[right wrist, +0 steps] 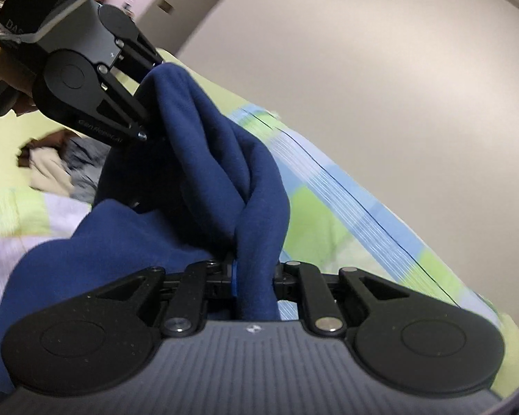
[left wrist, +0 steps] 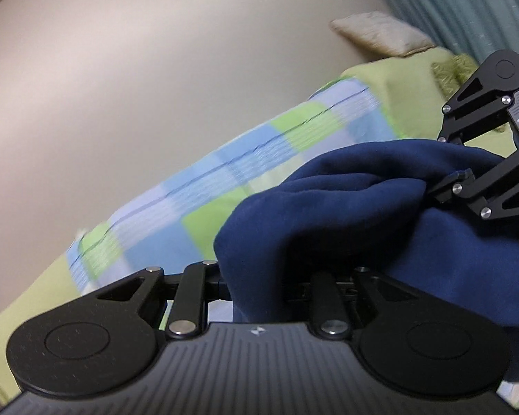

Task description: Fold clothes

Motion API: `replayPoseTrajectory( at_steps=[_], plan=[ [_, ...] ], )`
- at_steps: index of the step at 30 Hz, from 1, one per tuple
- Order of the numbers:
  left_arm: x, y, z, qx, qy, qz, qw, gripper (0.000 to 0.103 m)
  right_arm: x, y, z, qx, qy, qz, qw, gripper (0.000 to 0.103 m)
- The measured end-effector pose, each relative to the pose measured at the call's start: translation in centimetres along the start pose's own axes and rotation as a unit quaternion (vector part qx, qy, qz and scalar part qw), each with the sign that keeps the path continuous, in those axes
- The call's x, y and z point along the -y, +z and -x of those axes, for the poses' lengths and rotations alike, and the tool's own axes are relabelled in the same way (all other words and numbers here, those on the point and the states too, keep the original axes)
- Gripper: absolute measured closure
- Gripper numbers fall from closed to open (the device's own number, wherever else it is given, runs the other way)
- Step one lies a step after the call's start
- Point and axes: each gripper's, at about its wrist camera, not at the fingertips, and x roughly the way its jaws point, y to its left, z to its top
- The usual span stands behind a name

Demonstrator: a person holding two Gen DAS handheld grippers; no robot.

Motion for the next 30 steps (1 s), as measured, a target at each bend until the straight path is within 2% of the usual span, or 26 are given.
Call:
replayPoseTrajectory(
  at_steps=[3, 6, 9, 12, 14, 15, 17, 19, 20, 21, 22, 24, 26, 28, 29, 30],
  plan=[
    [0.9, 3.1, -0.3, 0.044, -0.008, 0.004, 0.999, 0.078, 4.9, -0.9, 2.4, -0.003, -0.054, 0.002, 0.999, 0.092],
    [2.0, 5.0, 0.3, 0.087, -0.026, 0.016, 0.9957, 0.078, 9.1, -2.0, 6.5, 0.012, -0.118, -0.006, 0.993, 0.091],
    [4.5, 3.8, 1.1, 0.097, -0.058, 0.009, 0.9936, 0.077, 10.2, -5.7, 11.1, 0.001, -0.125, -0.016, 0.992, 0.091],
    [8.4, -0.5, 1.1, 0.064, -0.114, 0.012, 0.9914, 0.069, 9.6, -10.2, 14.3, -0.023, -0.113, -0.04, 0.993, 0.089],
    [13.2, -5.8, -0.2, 0.004, -0.151, 0.019, 0.9884, 0.066, 7.1, -15.1, 16.2, -0.062, -0.078, -0.097, 0.99, 0.087],
    [14.6, -7.2, -0.8, -0.02, -0.162, 0.027, 0.9862, 0.066, 5.8, -17.0, 16.8, -0.081, -0.062, -0.127, 0.987, 0.086],
    [17.8, -10.4, -2.1, -0.072, -0.187, 0.046, 0.9787, 0.066, 4.2, -21.3, 17.5, -0.118, -0.031, -0.185, 0.975, 0.084],
    [19.5, -12.6, -2.1, -0.093, -0.191, 0.065, 0.9749, 0.066, 2.6, -26.0, 19.0, -0.154, 0.001, -0.237, 0.959, 0.083],
    [19.6, -13.3, -1.6, -0.096, -0.193, 0.076, 0.9736, 0.065, 2.0, -26.8, 19.6, -0.161, 0.012, -0.25, 0.955, 0.079],
    [19.7, -13.9, -1.1, -0.101, -0.194, 0.091, 0.9716, 0.06, 1.9, -27.6, 20.7, -0.165, 0.021, -0.262, 0.95, 0.07],
    [19.3, -14.1, -0.3, -0.1, -0.194, 0.096, 0.9711, 0.057, 2.6, -29.0, 22.4, -0.17, 0.032, -0.279, 0.945, 0.066],
    [16.4, -15.8, 3.0, -0.092, -0.197, 0.109, 0.9699, 0.047, 2.2, -28.9, 23.6, -0.166, 0.047, -0.306, 0.936, 0.063],
    [16.1, -16.2, 4.6, -0.086, -0.191, 0.118, 0.9708, 0.044, 1.9, -27.1, 25.0, -0.148, 0.063, -0.338, 0.927, 0.063],
    [14.3, -15.7, 4.6, -0.077, -0.191, 0.128, 0.9702, 0.038, 1.1, -23.9, 23.0, -0.112, 0.068, -0.358, 0.924, 0.06],
    [13.6, -15.8, 4.6, -0.076, -0.185, 0.132, 0.9709, 0.032, -0.9, -21.2, 20.3, -0.099, 0.064, -0.361, 0.925, 0.054],
    [13.8, -16.0, 4.4, -0.076, -0.175, 0.135, 0.9723, 0.029, -1.2, -20.3, 18.8, -0.084, 0.056, -0.361, 0.927, 0.051]
  ],
)
